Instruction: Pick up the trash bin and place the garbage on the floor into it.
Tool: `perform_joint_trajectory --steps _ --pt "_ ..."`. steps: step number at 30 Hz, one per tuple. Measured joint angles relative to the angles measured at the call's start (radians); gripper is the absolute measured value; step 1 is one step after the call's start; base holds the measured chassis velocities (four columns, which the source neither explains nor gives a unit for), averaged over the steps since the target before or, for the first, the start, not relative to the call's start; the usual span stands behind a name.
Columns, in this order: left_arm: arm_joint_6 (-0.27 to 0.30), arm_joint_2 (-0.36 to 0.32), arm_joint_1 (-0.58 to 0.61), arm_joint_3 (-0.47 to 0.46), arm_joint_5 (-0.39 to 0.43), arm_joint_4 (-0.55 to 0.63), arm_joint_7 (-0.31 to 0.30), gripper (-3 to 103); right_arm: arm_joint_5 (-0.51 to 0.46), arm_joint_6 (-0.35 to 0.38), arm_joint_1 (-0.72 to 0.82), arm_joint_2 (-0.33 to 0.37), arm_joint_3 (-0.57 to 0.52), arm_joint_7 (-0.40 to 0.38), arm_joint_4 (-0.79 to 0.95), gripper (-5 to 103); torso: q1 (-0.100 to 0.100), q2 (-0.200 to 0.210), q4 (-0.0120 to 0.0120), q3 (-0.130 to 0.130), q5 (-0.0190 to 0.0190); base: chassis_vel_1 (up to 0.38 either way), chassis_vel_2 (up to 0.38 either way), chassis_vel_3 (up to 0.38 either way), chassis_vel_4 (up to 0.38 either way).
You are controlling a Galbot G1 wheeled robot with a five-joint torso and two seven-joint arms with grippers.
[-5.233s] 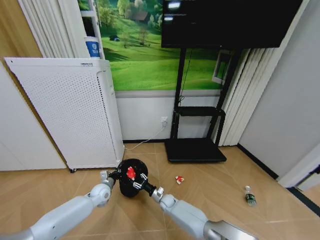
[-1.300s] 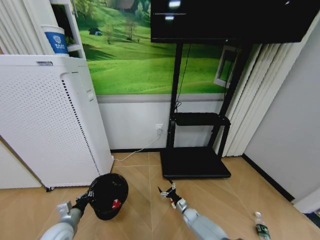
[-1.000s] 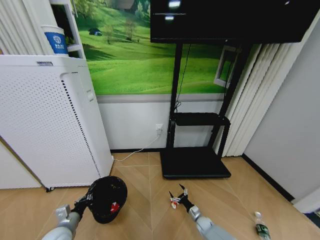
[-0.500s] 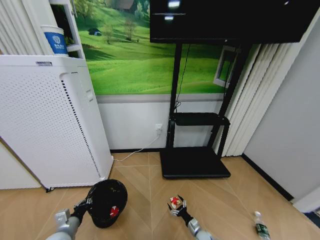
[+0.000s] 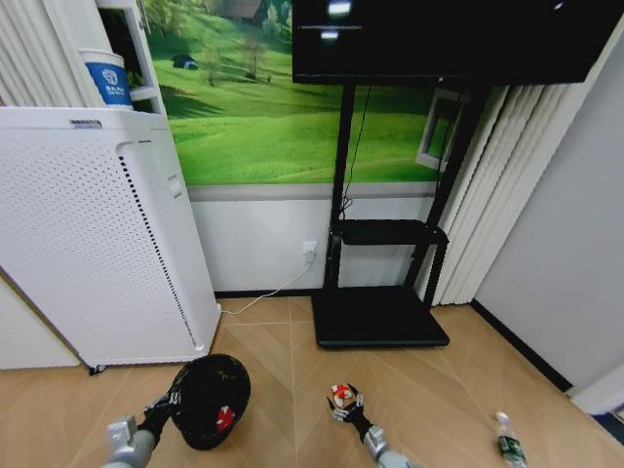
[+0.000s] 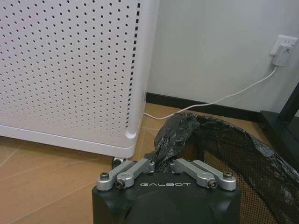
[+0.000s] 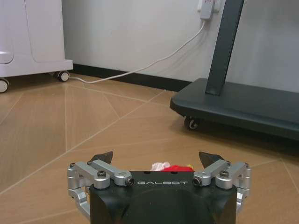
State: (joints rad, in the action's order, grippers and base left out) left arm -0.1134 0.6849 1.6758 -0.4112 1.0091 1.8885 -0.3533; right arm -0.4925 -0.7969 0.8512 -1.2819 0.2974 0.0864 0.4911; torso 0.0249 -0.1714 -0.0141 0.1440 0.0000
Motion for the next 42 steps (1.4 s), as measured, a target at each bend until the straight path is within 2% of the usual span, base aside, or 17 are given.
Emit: perform_joint_trajectory --steps 17,26,38,41,42 --pt "-0.006 0.014 -0.006 0.022 -0.016 -0.006 0.009 7 -0.046 0.018 -0.069 -0.04 -0.004 0.065 -0.121 100 0.0 0.0 0.0001 0.0 0.0 0.0 0.0 0.0 0.0" --pt "-0.013 0.024 -0.007 0.029 -0.03 -0.015 0.018 7 -0.069 0.054 -0.11 -0.075 -0.025 0.093 -0.197 100 0.0 0.0 0.0002 0.0 0.0001 0.0 0.0 0.0 0.0" --pt "-0.021 0.02 0.0 0.022 -0.027 -0.015 0.031 7 -0.049 0.075 -0.128 -0.092 -0.06 0.118 -0.259 100 0.0 0.0 0.0001 0.0 0.0 0.0 0.0 0.0 0.0" --pt "-0.021 0.022 -0.002 0.027 -0.028 -0.015 0.031 7 -0.048 0.077 -0.13 -0.093 -0.07 0.127 -0.266 90 0.0 0.0 0.0002 0.0 0.0 0.0 0.0 0.0 0.0" --pt "-0.021 0.022 -0.002 0.027 -0.028 -0.015 0.031 7 -0.048 0.077 -0.13 -0.093 -0.07 0.127 -0.266 90 0.0 0.0 0.0002 0.0 0.0 0.0 0.0 0.0 0.0"
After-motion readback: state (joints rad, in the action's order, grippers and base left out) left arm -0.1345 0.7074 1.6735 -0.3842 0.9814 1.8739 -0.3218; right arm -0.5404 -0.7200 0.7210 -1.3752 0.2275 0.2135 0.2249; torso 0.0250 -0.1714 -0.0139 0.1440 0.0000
